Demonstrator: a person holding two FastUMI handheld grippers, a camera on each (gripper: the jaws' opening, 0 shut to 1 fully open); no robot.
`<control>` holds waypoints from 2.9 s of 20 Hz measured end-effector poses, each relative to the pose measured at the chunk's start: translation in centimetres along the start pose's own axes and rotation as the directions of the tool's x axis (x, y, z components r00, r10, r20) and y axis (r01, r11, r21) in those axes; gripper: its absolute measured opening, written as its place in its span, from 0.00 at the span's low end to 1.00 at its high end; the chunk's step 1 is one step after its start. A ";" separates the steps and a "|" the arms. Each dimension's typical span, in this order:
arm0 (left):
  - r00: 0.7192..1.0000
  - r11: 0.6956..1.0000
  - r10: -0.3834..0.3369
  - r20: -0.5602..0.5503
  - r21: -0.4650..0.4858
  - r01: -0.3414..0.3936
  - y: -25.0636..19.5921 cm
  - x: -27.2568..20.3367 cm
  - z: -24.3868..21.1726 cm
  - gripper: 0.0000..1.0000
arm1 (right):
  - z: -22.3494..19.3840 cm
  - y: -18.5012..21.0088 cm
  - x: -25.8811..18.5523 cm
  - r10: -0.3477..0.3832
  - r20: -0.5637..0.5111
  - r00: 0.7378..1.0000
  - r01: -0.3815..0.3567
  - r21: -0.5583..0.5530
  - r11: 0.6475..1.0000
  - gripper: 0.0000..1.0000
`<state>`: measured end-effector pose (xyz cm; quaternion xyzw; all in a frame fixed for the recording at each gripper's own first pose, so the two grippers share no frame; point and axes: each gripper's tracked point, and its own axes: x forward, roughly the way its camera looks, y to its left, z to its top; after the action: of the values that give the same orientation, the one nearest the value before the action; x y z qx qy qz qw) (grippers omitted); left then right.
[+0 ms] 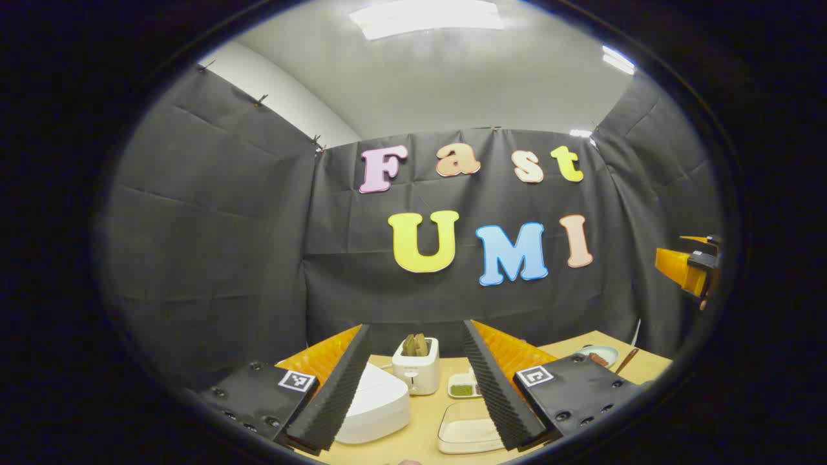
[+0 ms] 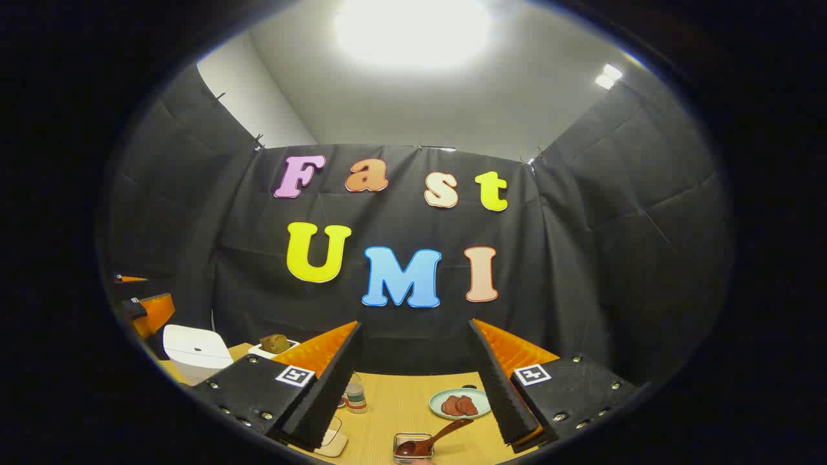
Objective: Close the left gripper, press the button to open the rice cooker; take a wooden spoon from the chopstick holder with the right hand, scoop a spoonful of rice and pour it into the rice cooker, then put the wooden spoon back into the chopstick holder.
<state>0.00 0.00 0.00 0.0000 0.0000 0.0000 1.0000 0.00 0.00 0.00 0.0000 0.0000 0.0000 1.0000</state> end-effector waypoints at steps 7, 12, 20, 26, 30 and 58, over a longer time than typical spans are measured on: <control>1.000 1.000 0.008 -0.009 -0.006 -0.008 0.9 0.3 -0.4 0.97 | -0.5 -0.4 -0.2 -0.020 -0.011 1.000 0.020 -0.005 1.000 0.96; 1.000 1.000 0.001 -0.007 -0.021 -0.001 1.2 0.7 -0.1 0.95 | -1.0 -0.8 -0.3 -0.033 -0.022 0.999 0.033 -0.002 0.999 0.96; 1.000 1.000 0.020 -0.009 -0.011 -0.020 2.4 1.2 0.0 0.95 | -1.3 -1.1 -0.3 -0.035 -0.027 0.999 0.035 -0.006 0.999 0.96; 1.000 1.000 0.006 -0.004 -0.017 -0.006 3.3 1.5 0.4 0.63 | -1.6 -0.9 -0.3 -0.029 -0.035 0.999 0.029 -0.019 0.999 0.96; 1.000 0.999 -0.009 0.010 -0.032 0.010 3.9 1.5 0.9 0.34 | -1.6 -0.8 -0.3 -0.038 -0.033 0.999 0.038 -0.020 0.999 0.96; 0.936 0.994 -0.091 -0.341 -0.084 0.066 13.8 15.6 -18.4 0.10 | -2.7 2.5 -1.0 -0.223 -0.066 0.973 0.215 -0.105 0.971 0.97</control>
<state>15.62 13.82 -18.42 -0.0358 0.1748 -0.0397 0.9831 -1.00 2.53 -2.73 -0.0485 0.0388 -0.1103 0.9920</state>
